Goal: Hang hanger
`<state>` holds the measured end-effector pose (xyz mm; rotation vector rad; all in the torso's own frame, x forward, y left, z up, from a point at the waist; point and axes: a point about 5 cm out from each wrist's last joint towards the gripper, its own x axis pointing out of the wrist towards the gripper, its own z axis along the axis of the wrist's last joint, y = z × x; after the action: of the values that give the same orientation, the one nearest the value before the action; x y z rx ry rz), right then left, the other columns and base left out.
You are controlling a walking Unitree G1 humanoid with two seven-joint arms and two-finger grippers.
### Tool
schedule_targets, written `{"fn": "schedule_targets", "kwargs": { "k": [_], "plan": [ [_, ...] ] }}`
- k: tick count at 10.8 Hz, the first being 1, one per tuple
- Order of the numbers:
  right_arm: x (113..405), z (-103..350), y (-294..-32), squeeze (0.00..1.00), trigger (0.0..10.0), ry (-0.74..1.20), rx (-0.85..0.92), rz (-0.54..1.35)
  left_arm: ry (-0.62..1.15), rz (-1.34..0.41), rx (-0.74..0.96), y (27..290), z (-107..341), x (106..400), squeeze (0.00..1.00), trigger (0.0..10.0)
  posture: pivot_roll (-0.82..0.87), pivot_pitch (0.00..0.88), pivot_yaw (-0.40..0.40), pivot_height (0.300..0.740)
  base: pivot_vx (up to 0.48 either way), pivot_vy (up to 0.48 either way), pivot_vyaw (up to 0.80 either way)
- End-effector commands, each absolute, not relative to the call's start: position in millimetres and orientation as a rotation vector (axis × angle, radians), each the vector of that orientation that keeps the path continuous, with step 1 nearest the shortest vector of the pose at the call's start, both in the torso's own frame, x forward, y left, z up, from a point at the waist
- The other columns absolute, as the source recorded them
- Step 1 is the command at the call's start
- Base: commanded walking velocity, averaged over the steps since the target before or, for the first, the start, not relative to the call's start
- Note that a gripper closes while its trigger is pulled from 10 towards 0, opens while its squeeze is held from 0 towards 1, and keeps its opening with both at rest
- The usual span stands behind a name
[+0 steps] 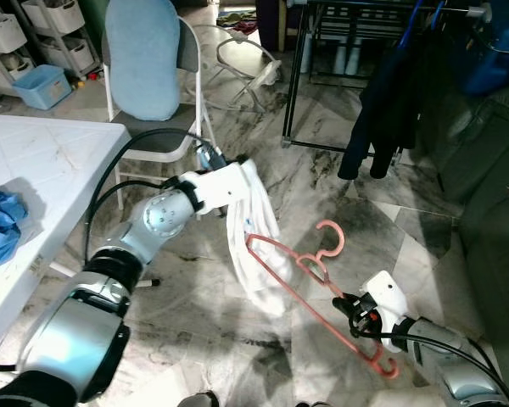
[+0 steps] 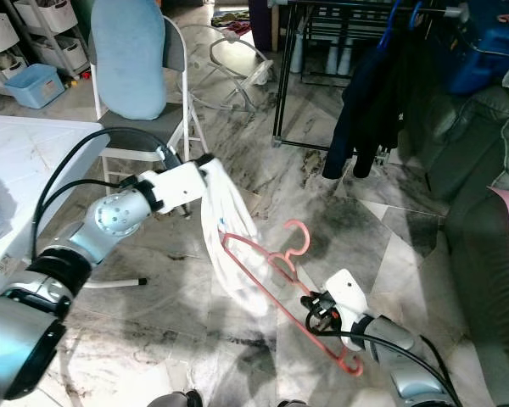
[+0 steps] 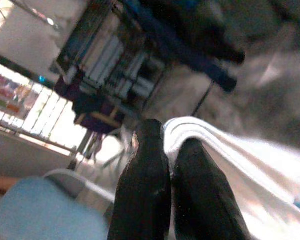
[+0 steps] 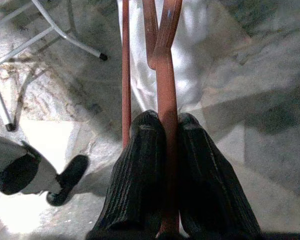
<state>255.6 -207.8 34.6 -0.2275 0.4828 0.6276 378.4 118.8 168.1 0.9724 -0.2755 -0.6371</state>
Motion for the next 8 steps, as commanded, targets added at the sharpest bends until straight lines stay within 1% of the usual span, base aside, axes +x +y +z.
{"fn": "schedule_targets", "kwargs": {
  "k": [1, 2, 4, 6, 7, 8],
  "plan": [
    [261.1, 47.3, -207.2, 0.0, 10.0, 0.431, -0.255, 0.638, -0.227, -0.604, 1.035, 128.3, 160.8, 379.5, 0.0, 10.0, -0.09, 0.117, 0.07, 0.74, 0.0, 0.0, 0.0],
    [261.9, 52.5, -209.4, 0.0, 10.0, 0.419, -0.275, 0.647, -0.189, -0.576, 1.086, 133.3, 155.3, 380.7, 0.0, 10.0, -0.09, 0.114, 0.067, 0.74, 0.0, 0.0, 0.0],
    [264.7, 59.5, -214.1, 0.0, 10.0, 0.394, -0.304, 0.636, -0.169, -0.574, 1.123, 134.6, 149.6, 380.0, 0.0, 10.0, -0.1, 0.111, 0.067, 0.74, 0.0, 0.0, 0.0],
    [271.3, 58.6, -212.6, 0.0, 10.0, 0.393, -0.343, 0.613, -0.17, -0.679, 1.089, 121.8, 145.7, 375.1, 0.0, 10.0, -0.09, 0.109, 0.074, 0.74, 0.0, 0.0, 0.0],
    [272.4, 56.2, -209.5, 0.0, 10.0, 0.4, -0.369, 0.625, -0.178, -0.708, 1.102, 119.2, 145.5, 373.7, 0.0, 10.0, -0.09, 0.109, 0.076, 0.74, 0.0, 0.0, 0.0],
    [274.1, 53.8, -206.3, 0.0, 10.0, 0.407, -0.384, 0.632, -0.169, -0.734, 1.078, 116.6, 146.5, 373.3, 0.0, 10.0, -0.09, 0.11, 0.076, 0.74, 0.0, 0.0, 0.0]
  ]
}}
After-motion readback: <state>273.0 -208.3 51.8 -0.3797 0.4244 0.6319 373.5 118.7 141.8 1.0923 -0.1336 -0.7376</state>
